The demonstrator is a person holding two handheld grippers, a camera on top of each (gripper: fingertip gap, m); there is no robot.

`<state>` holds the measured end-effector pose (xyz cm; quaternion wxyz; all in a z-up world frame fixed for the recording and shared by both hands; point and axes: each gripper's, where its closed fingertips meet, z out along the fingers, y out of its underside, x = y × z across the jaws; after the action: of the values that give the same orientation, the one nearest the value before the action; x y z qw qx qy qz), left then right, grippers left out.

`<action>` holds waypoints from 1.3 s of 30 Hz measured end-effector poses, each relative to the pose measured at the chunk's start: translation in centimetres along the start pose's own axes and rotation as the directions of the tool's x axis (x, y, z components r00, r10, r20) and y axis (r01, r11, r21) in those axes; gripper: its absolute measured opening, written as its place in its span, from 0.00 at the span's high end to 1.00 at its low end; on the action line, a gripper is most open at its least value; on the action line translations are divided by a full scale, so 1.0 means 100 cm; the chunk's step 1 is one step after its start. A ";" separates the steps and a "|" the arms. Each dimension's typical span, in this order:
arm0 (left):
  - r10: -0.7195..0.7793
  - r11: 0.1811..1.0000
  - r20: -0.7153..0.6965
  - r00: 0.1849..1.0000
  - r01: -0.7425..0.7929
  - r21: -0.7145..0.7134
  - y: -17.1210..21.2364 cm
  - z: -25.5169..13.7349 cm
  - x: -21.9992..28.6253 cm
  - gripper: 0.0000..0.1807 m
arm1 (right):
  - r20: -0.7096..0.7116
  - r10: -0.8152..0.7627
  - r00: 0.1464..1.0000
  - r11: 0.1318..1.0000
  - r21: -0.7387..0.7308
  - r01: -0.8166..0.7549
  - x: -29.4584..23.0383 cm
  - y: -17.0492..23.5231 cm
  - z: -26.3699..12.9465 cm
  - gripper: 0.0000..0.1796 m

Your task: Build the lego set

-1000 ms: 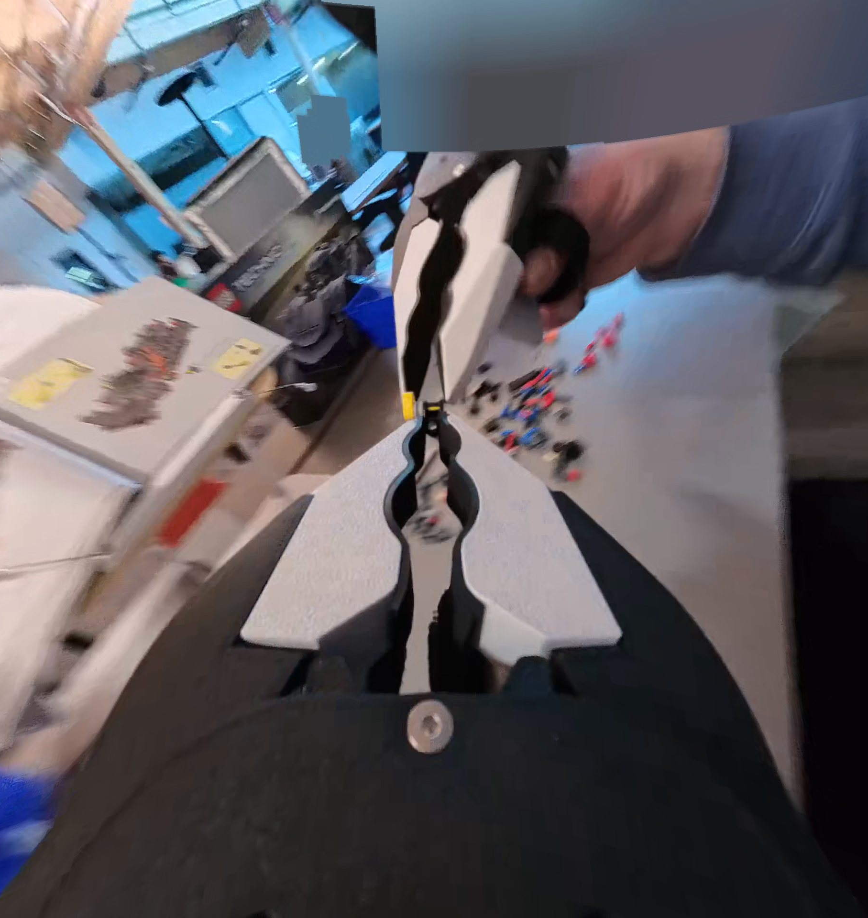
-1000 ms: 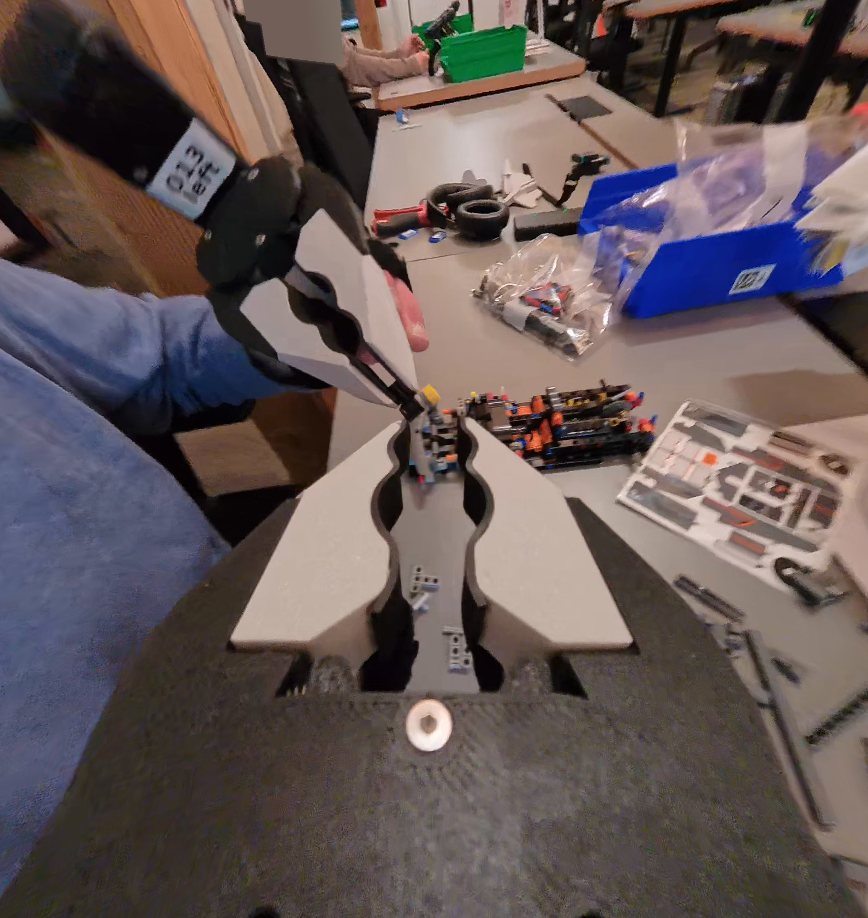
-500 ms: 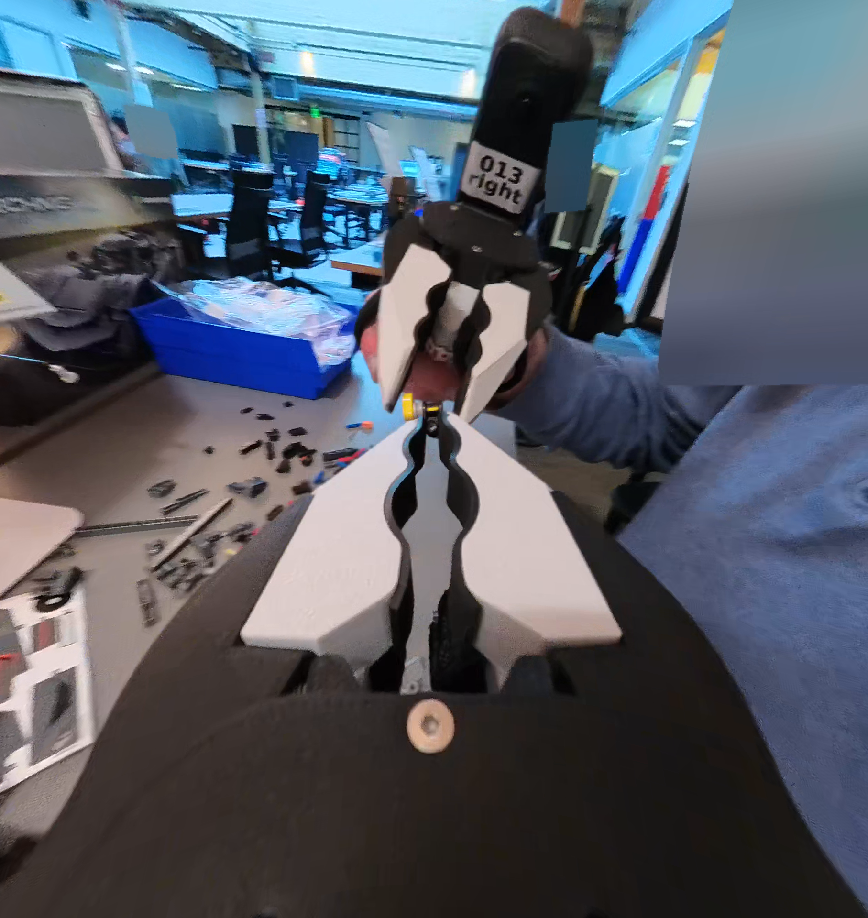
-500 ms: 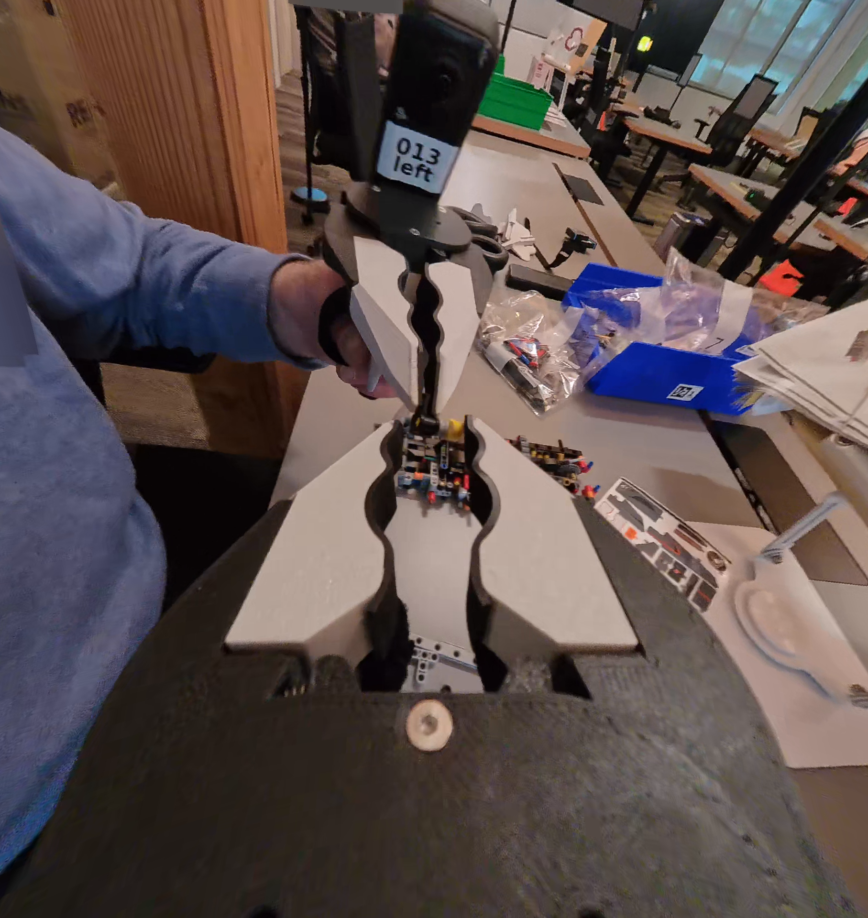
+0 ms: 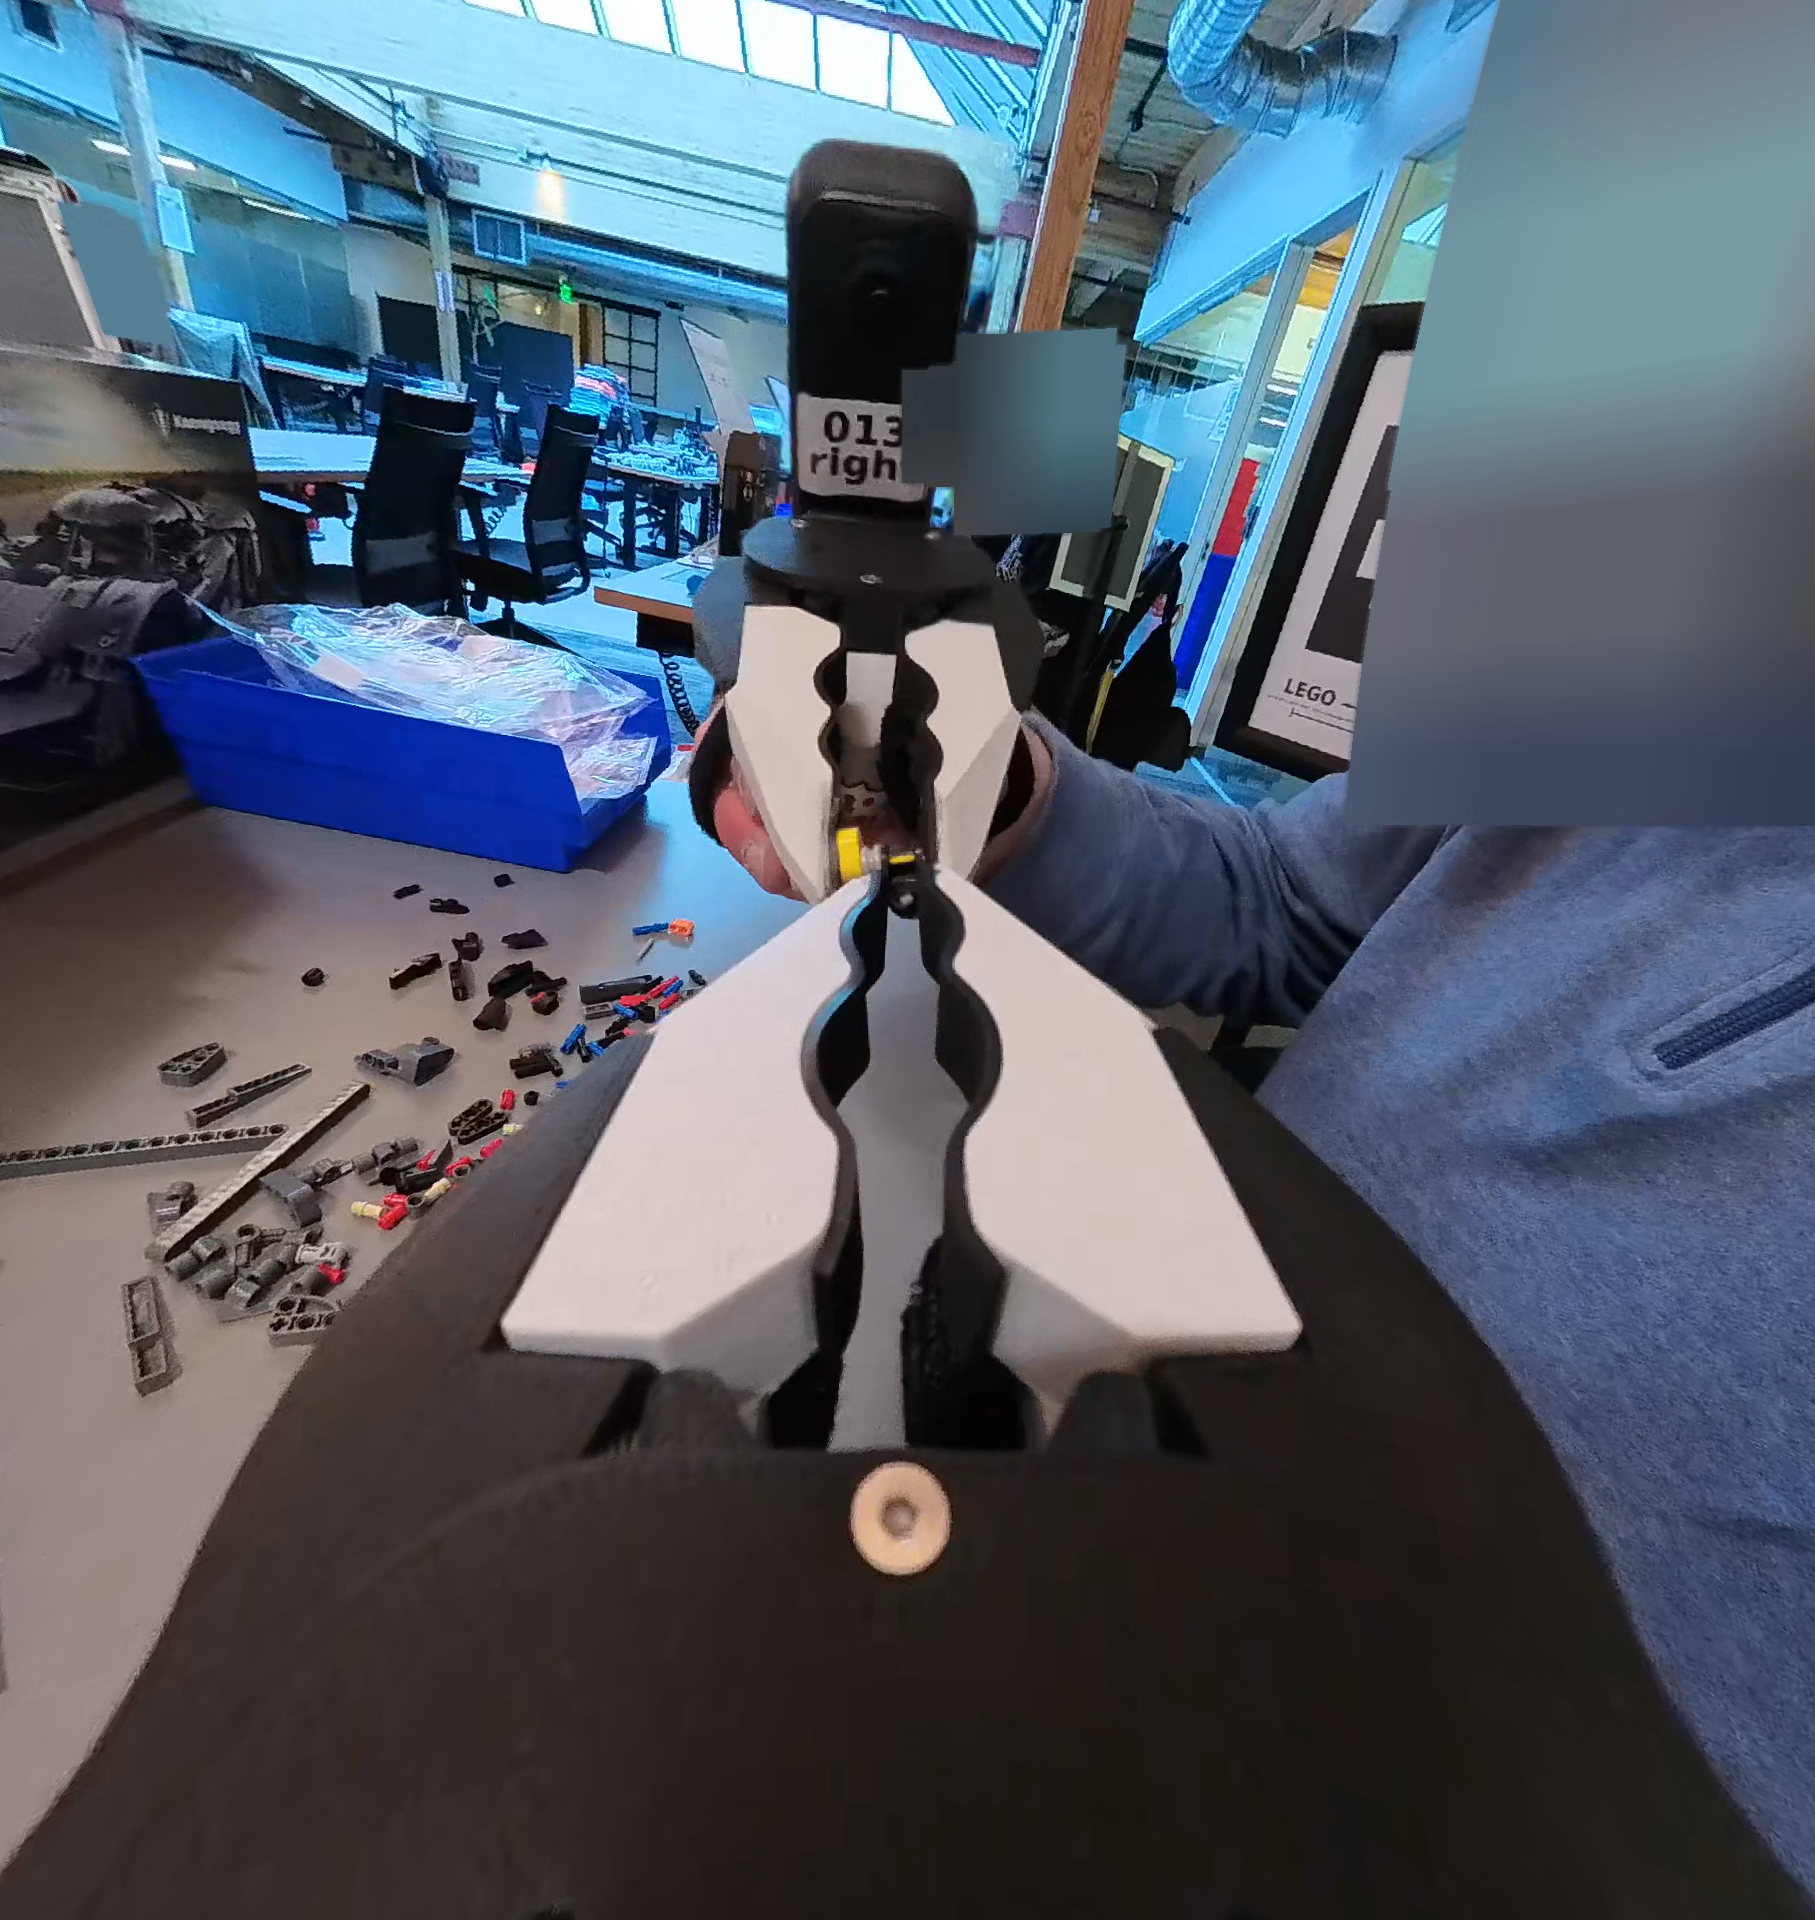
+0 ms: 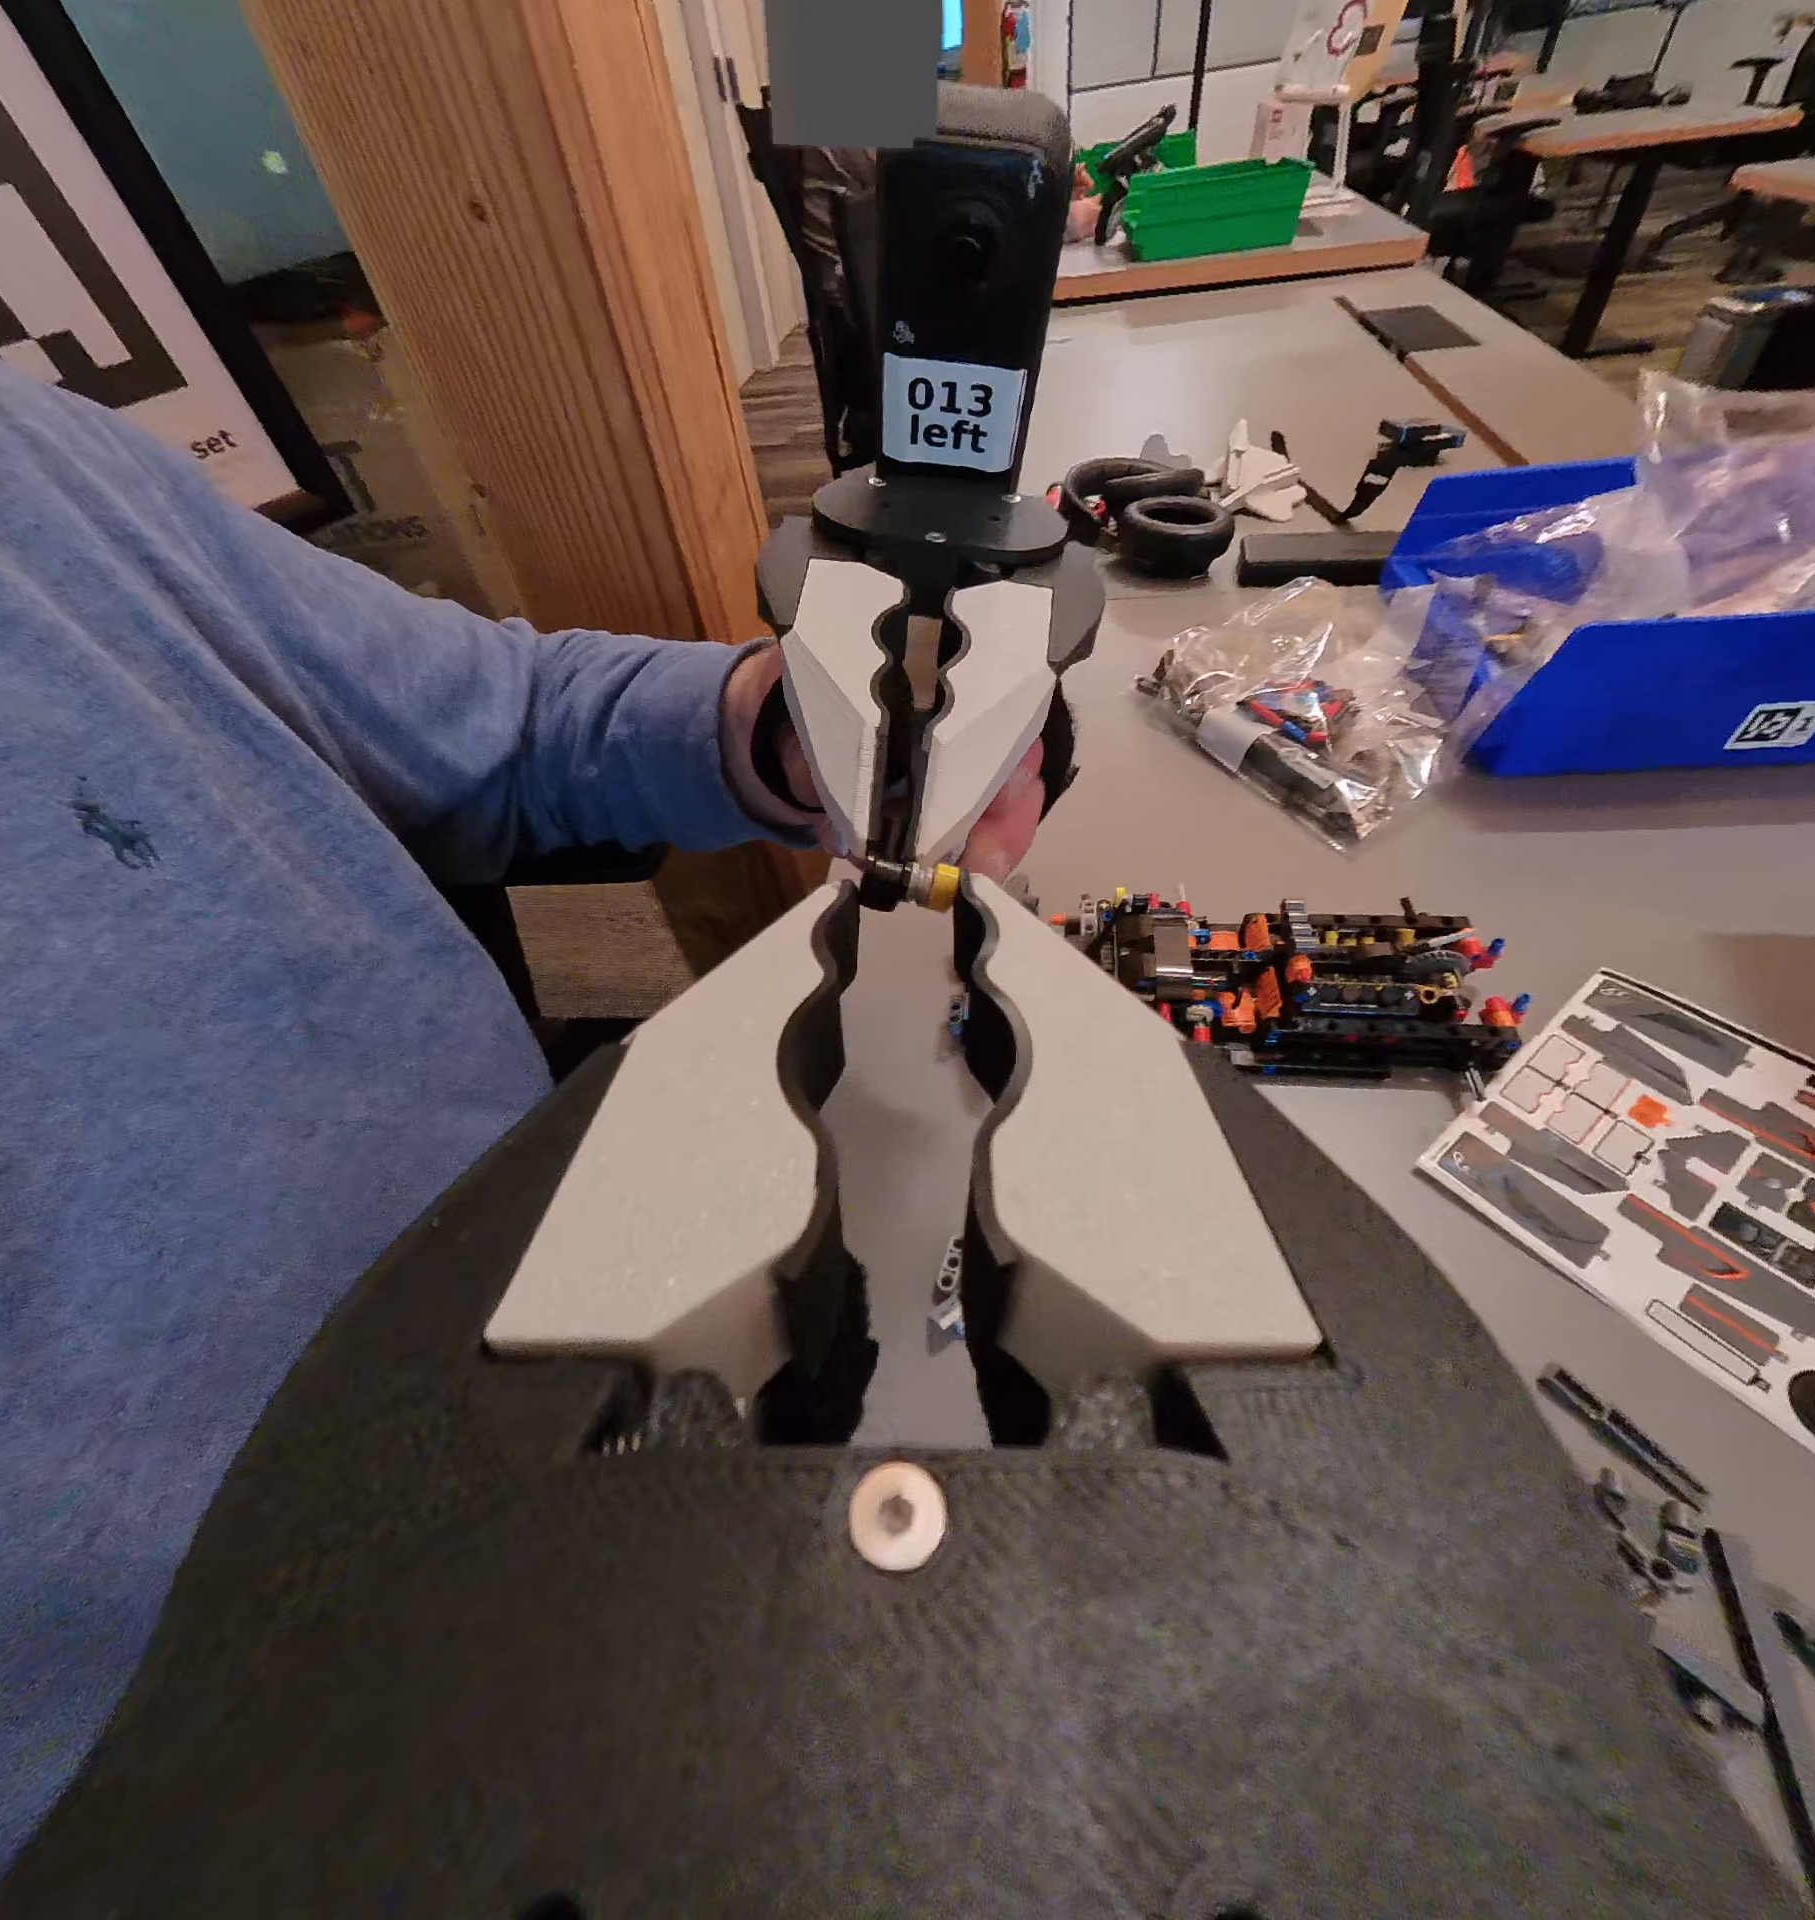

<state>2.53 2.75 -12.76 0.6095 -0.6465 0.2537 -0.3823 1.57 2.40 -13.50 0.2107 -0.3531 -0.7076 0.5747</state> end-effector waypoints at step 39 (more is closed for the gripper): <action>0.133 0.946 0.221 0.966 -0.058 -0.320 0.045 -0.114 -0.048 0.96 | 0.108 -0.020 0.994 0.947 -0.317 0.054 0.050 0.035 0.100 0.92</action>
<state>-8.80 -0.74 -18.46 0.5443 -0.7624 0.2665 -0.2267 -7.88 -0.17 -19.92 0.1245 -0.3389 -0.8078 0.4659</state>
